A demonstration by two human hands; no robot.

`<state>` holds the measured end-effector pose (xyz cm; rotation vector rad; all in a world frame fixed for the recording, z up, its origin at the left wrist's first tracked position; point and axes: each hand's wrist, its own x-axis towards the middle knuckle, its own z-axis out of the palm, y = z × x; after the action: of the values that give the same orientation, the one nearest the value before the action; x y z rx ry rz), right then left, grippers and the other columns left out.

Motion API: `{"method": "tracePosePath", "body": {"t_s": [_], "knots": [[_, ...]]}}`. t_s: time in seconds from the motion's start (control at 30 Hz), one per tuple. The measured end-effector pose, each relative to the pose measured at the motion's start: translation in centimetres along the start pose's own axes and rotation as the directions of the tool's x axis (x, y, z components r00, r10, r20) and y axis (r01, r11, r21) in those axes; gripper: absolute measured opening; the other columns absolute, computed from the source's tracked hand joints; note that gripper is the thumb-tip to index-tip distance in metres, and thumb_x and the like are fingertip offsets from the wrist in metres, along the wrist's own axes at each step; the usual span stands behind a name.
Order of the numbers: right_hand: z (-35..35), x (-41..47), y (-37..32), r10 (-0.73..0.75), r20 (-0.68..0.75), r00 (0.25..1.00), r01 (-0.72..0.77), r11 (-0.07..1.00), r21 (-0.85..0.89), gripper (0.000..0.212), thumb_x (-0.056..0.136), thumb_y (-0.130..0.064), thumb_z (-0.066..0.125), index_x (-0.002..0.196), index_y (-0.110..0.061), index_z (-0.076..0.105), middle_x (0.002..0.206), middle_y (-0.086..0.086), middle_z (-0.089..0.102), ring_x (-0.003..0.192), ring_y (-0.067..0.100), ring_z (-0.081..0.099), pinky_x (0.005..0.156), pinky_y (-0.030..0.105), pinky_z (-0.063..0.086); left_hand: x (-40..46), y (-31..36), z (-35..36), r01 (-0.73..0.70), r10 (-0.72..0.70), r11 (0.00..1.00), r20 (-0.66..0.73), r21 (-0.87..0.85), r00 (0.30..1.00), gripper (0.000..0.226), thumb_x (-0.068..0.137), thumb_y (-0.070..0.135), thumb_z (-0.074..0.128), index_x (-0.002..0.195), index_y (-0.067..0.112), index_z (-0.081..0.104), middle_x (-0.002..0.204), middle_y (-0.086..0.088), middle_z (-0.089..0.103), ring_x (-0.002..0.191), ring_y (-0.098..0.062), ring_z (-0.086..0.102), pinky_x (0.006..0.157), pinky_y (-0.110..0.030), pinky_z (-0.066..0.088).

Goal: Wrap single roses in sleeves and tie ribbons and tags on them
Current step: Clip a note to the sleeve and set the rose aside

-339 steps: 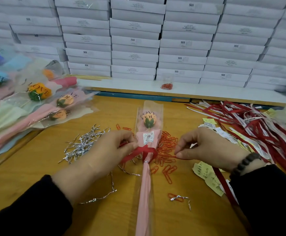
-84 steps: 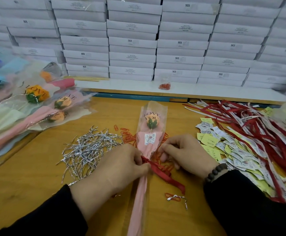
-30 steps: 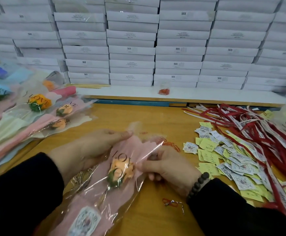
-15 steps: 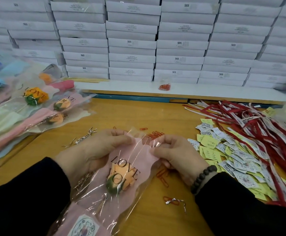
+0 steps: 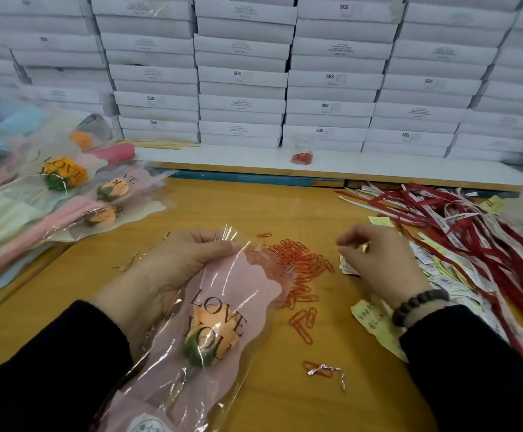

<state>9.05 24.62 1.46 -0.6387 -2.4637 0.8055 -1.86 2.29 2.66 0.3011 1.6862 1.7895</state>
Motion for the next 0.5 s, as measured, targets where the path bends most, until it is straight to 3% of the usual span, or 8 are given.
{"method": "tracePosePath", "body": {"t_s": [0.07, 0.17, 0.3, 0.5], "knots": [[-0.7, 0.5, 1.6, -0.033, -0.015, 0.999, 0.029, 0.976, -0.215, 0.010, 0.087, -0.021, 0.062, 0.097, -0.023, 0.065, 0.099, -0.006, 0.060, 0.070, 0.004, 0.047, 0.062, 0.022, 0.036, 0.0, -0.1, 0.1, 0.002, -0.002, 1.000, 0.010, 0.006, 1.000, 0.030, 0.058, 0.013, 0.073, 0.082, -0.005, 0.069, 0.072, -0.020, 0.067, 0.048, -0.020, 0.061, 0.049, -0.024, 0.053], [-0.9, 0.8, 2.8, 0.011, 0.112, 0.994, 0.032, 0.926, -0.376, 0.029, 0.084, -0.036, 0.065, 0.110, -0.022, 0.064, 0.110, -0.005, 0.056, 0.085, 0.008, 0.051, 0.072, 0.024, 0.039, 0.1, -0.3, 0.0, 0.006, -0.006, 1.000, 0.018, -0.005, 1.000, 0.032, 0.056, 0.013, 0.072, 0.083, -0.005, 0.069, 0.071, -0.020, 0.067, 0.048, -0.021, 0.062, 0.050, -0.026, 0.053], [-1.0, 0.7, 2.6, -0.064, 0.135, 0.989, 0.124, 0.857, -0.499, 0.026, 0.085, -0.043, 0.061, 0.098, -0.022, 0.070, 0.104, -0.007, 0.062, 0.094, 0.013, 0.058, 0.073, 0.023, 0.043, 0.1, -0.4, 0.0, 0.007, -0.005, 0.999, 0.032, -0.044, 0.999, 0.026, 0.055, 0.012, 0.072, 0.076, -0.003, 0.070, 0.066, -0.018, 0.068, 0.046, -0.021, 0.064, 0.048, -0.026, 0.054], [-1.0, 0.8, 2.2, -0.119, 0.195, 0.973, 0.209, 0.812, -0.545, 0.025, 0.091, -0.040, 0.054, 0.096, -0.023, 0.071, 0.101, -0.008, 0.063, 0.092, 0.012, 0.058, 0.067, 0.021, 0.039, 0.3, -0.5, -0.1, 0.013, -0.013, 1.000, 0.021, -0.019, 1.000, 0.039, 0.059, 0.012, 0.072, 0.091, -0.010, 0.065, 0.073, -0.022, 0.068, 0.050, -0.022, 0.063, 0.052, -0.027, 0.055]]}}
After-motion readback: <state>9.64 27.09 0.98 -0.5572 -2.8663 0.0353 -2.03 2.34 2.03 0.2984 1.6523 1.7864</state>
